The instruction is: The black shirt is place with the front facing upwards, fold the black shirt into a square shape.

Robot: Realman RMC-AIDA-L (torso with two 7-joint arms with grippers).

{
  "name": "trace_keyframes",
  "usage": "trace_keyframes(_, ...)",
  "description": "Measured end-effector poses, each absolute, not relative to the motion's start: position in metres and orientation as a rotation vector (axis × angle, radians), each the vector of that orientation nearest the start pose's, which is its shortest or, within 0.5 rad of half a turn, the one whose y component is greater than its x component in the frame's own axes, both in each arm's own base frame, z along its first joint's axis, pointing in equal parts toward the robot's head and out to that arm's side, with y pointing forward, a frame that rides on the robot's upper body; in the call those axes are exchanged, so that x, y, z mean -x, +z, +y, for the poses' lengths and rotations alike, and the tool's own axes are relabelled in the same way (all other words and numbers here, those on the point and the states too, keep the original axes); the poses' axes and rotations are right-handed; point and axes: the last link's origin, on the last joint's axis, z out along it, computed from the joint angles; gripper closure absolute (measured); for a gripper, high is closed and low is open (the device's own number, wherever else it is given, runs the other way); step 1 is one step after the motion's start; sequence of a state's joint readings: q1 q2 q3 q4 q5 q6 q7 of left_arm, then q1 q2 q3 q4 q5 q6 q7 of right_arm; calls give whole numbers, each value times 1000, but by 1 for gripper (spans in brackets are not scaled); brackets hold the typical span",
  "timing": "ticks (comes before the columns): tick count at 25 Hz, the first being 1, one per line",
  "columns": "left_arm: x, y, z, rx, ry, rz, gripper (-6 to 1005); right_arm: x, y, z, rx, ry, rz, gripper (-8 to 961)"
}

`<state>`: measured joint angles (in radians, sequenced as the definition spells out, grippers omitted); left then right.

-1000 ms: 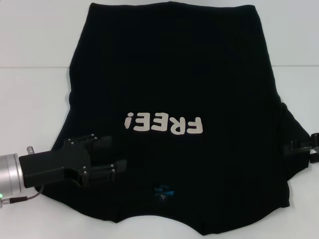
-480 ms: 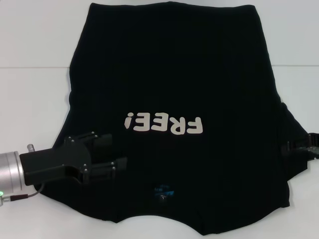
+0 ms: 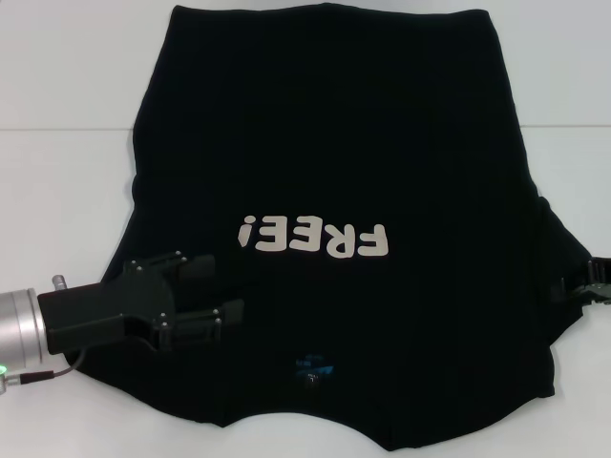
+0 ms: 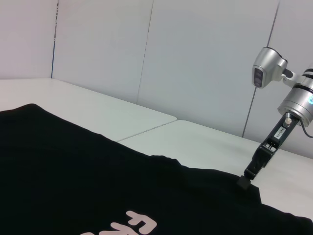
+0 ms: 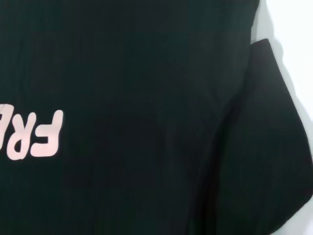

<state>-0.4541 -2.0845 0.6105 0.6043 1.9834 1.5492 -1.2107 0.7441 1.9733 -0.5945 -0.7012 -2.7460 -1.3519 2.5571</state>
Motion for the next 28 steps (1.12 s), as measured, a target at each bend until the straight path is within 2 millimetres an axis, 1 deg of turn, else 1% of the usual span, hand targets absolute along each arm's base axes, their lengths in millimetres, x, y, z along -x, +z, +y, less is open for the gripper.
trace_keyframes(6,291,-1,309,2624,-722,-577,193,-306,49,389,2042,-77,1760,601)
trace_keyframes(11,292,-1,309,2621,-719,-582,193,-305,49,390,2045,-91,1748,847)
trace_keyframes(16,292,-1,309,2619,-718,-586,193,-304,59,392,2039,-73,1725,941)
trace_keyframes(17,293,-1,309,2619,-719,-593,193,-304,66,393,2031,-68,1710,941)
trace_keyframes(18,293,-1,309,2619,-719,-593,193,-304,66,393,2031,-68,1710,941)
trace_keyframes(22,293,0,309,2620,-714,-602,193,-300,80,395,2031,-59,1684,940)
trace_keyframes(28,293,0,309,2624,-712,-600,192,-279,107,401,2066,-59,1603,941)
